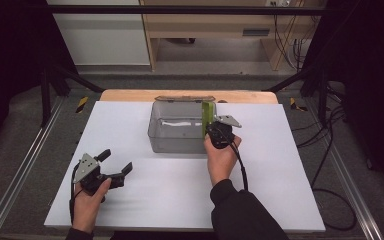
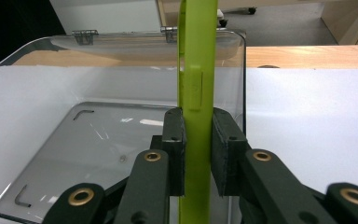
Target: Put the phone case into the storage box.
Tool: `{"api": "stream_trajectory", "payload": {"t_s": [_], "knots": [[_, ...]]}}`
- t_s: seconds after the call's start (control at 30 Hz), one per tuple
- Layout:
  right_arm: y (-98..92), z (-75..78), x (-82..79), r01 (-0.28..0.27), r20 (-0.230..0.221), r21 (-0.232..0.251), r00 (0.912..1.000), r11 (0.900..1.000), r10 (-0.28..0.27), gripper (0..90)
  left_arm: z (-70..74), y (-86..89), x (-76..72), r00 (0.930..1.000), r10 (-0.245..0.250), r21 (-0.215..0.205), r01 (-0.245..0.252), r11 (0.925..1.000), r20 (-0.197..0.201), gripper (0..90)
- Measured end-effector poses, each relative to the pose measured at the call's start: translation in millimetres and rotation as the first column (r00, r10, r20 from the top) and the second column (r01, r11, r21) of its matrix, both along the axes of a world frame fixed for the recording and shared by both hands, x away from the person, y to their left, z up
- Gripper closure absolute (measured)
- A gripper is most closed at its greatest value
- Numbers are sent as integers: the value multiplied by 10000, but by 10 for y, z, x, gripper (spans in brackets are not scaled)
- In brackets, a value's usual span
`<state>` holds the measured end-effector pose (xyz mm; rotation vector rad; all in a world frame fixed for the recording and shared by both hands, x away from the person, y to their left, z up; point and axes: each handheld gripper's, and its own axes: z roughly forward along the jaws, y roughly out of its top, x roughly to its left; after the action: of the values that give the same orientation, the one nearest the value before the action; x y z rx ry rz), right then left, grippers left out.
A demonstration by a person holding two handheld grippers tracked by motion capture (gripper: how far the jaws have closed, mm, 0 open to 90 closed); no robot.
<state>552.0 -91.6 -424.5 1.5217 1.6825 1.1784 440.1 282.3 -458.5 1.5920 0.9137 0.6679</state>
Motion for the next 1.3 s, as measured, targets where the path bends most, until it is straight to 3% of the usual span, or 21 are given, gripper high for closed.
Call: {"api": "stream_trajectory", "payload": {"t_s": [1.3], "knots": [[6,7,33,38,-38,-5,10000,10000,-38,774,0,-3,0,10000,-13,9,13,10000,-5,27]]}}
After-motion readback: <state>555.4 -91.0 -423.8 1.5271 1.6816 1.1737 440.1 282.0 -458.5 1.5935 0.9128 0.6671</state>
